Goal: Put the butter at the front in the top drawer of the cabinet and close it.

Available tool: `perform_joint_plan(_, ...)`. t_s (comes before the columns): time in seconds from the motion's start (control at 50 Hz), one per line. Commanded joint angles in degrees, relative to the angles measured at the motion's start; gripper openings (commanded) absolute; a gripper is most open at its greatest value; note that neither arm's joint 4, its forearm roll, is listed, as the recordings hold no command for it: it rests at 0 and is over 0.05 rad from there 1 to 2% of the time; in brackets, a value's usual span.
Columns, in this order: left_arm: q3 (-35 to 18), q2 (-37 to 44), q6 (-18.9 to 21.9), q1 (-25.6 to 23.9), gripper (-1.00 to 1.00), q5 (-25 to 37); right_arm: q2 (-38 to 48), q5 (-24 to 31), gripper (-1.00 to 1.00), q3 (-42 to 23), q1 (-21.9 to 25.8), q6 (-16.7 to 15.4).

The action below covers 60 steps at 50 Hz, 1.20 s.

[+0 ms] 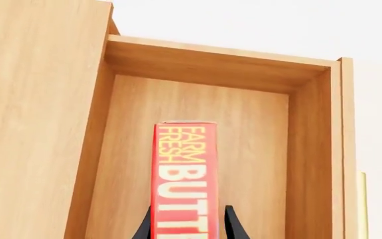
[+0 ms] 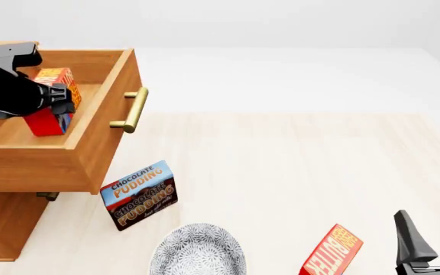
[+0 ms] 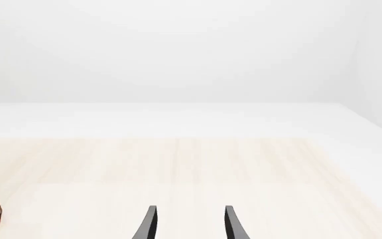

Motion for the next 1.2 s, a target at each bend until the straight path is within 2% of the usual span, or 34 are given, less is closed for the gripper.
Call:
perform_joint_plan(0.02,-0.84,-1.61,0.97,0.21,1.0,1.67,-0.04,-0.01,1.0,0.04,0.01,0.0)
perform_joint_plan(0.22,-1.46,-3.78,2.25,1.51,1.0,4.07,-0.05,-0.01,1.0,0.04,0.03,-0.01)
perform_joint_plan(0.54,-1.12,-8.08,1.87,0.78,1.0,6.81,-0.05,-0.01,1.0,0.04,0.01,-0.01)
perform_joint_plan(0.78,-0.31,-12.36,3.14,0.24,1.0,10.11,-0.02,-0.18,1.0,0.18,0.01,-0.02)
perform_joint_plan(0.96,-0.75,-17.12,4.85,0.16,1.0,13.73,-0.08,-0.14,1.0,0.22,0.01,0.0)
perform_joint_plan(1.12,-4.69,-21.75,8.54,-0.85,1.0,19.17,-0.21,-0.07,1.0,0.27,0.02,0.0)
perform_joint_plan(1.2,-4.79,-23.77,10.61,-2.68,1.0,20.51,-0.25,-0.06,1.0,0.29,0.01,0.0)
